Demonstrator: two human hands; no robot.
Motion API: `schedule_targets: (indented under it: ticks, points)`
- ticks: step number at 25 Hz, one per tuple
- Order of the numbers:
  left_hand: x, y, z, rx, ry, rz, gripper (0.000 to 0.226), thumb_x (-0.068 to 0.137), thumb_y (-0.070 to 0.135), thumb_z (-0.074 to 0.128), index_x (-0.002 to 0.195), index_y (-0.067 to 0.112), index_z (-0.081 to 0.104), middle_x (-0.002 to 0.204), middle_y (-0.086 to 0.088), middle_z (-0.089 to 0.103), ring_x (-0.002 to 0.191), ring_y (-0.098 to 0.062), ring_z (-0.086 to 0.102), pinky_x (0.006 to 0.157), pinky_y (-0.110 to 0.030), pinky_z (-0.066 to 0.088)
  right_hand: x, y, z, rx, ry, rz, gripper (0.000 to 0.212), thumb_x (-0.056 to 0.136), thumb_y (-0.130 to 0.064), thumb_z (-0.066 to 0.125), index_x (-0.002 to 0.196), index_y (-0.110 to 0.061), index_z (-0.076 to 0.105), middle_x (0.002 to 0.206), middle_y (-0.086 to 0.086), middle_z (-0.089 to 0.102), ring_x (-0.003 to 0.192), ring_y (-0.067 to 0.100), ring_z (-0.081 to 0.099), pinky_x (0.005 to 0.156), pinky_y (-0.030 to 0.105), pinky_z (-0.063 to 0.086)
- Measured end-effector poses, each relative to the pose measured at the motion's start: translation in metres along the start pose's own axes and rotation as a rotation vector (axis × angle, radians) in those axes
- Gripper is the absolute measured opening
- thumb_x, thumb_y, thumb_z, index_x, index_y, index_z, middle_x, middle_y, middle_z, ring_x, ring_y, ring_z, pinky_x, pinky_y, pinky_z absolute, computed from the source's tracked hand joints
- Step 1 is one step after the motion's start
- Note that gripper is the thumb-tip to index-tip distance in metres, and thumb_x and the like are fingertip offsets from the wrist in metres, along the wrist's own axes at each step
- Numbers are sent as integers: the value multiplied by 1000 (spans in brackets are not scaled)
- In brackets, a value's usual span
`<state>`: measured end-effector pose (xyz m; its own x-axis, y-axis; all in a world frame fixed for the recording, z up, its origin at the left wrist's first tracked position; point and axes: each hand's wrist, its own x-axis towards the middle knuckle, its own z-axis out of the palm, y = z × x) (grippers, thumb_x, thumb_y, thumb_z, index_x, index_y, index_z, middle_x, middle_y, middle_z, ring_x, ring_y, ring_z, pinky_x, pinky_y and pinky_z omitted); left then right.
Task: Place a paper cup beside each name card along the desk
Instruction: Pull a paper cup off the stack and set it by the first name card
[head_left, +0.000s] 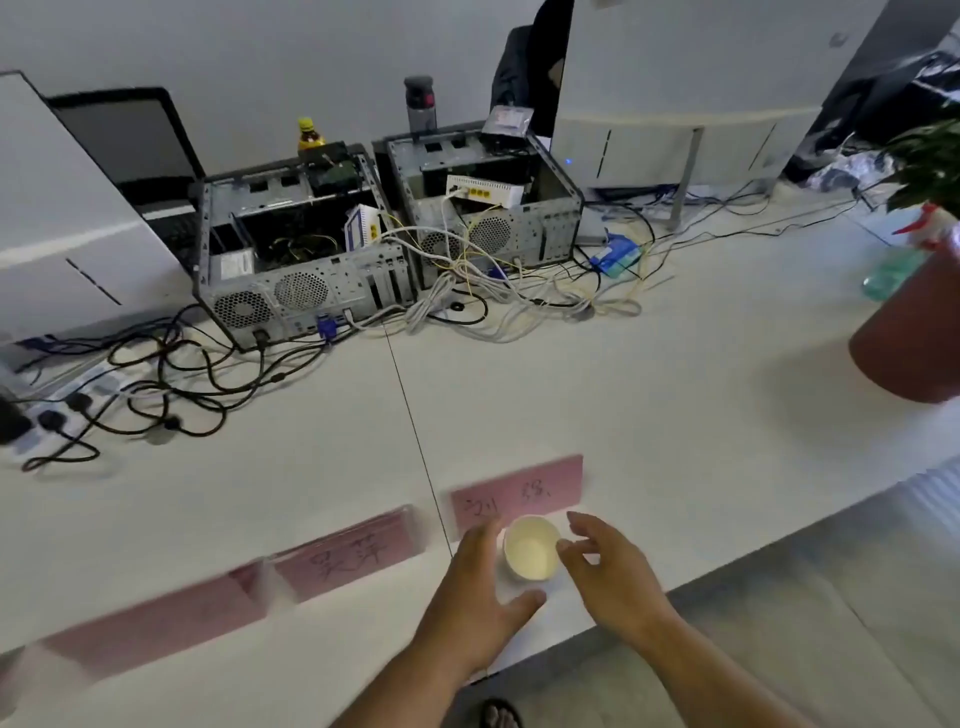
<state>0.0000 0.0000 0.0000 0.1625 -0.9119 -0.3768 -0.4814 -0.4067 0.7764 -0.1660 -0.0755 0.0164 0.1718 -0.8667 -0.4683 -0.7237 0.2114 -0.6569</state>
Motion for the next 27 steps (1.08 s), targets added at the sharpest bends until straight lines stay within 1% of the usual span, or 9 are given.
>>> schedule_targets:
  ticks: [2, 6, 11, 13, 16, 20, 22, 25, 27]
  points:
    - [15, -4, 8, 41, -43, 0, 89, 78, 42, 81, 150, 42, 29, 151, 19, 40, 139, -6, 40, 112, -27, 35, 10, -1, 8, -51, -60, 36, 50, 104, -40, 56, 152, -26, 50, 150, -6, 59, 125, 14, 63, 105, 32, 50]
    - [27, -16, 23, -4, -113, -74, 89, 72, 52, 81, 147, 48, 33, 151, 18, 48, 138, -12, 48, 113, -42, 45, 14, -6, 15, -141, -63, 76, 36, 107, -31, 51, 141, -28, 62, 137, -3, 70, 113, 18, 67, 89, 27, 51]
    - [11, -3, 3, -114, -10, -10, 68, 75, 53, 83, 123, 66, 37, 122, 48, 46, 114, 19, 47, 91, -6, 38, -2, -34, -1, -146, 9, 18, 22, 107, -31, 46, 123, -27, 62, 116, 0, 76, 92, 18, 70, 72, 27, 55]
    - [-1, 8, -14, -143, 7, 41, 69, 75, 59, 80, 123, 72, 33, 126, 49, 43, 120, 14, 47, 95, -10, 42, -14, -52, -7, -124, 43, -16, 9, 107, -32, 47, 112, -28, 54, 106, -1, 74, 87, 18, 72, 69, 28, 59]
    - [-17, 18, -37, -214, 38, 100, 86, 75, 69, 74, 144, 61, 25, 150, 32, 40, 138, 0, 43, 112, -30, 44, -31, -81, -9, -105, 126, -56, 8, 106, -32, 52, 108, -27, 58, 102, -5, 72, 83, 13, 70, 64, 19, 55]
    - [-36, 23, -76, -206, 76, 190, 93, 76, 64, 77, 151, 49, 25, 151, 26, 38, 137, 1, 41, 102, -11, 35, -57, -120, 2, -3, 211, -120, 15, 100, -17, 59, 99, -26, 71, 97, -10, 73, 81, 5, 65, 64, 13, 47]
    - [-44, 21, -93, -203, 98, 235, 90, 74, 64, 78, 149, 49, 30, 148, 28, 44, 135, 1, 45, 102, -14, 39, -68, -135, 8, -7, 248, -164, 16, 100, -16, 61, 97, -26, 72, 96, -9, 73, 83, 7, 67, 67, 15, 49]
    - [-50, 14, -105, -167, 135, 234, 80, 73, 65, 78, 140, 60, 33, 140, 34, 51, 129, 1, 52, 106, -30, 50, -74, -147, 13, -54, 254, -193, 12, 102, -22, 60, 105, -26, 71, 96, -5, 74, 84, 12, 68, 65, 17, 49]
    - [-54, 16, -112, -132, 146, 237, 69, 75, 60, 78, 125, 74, 32, 126, 50, 50, 120, 13, 53, 98, -15, 49, -75, -150, 13, -97, 232, -192, 11, 103, -27, 57, 106, -29, 67, 96, -5, 72, 81, 12, 68, 63, 19, 52]
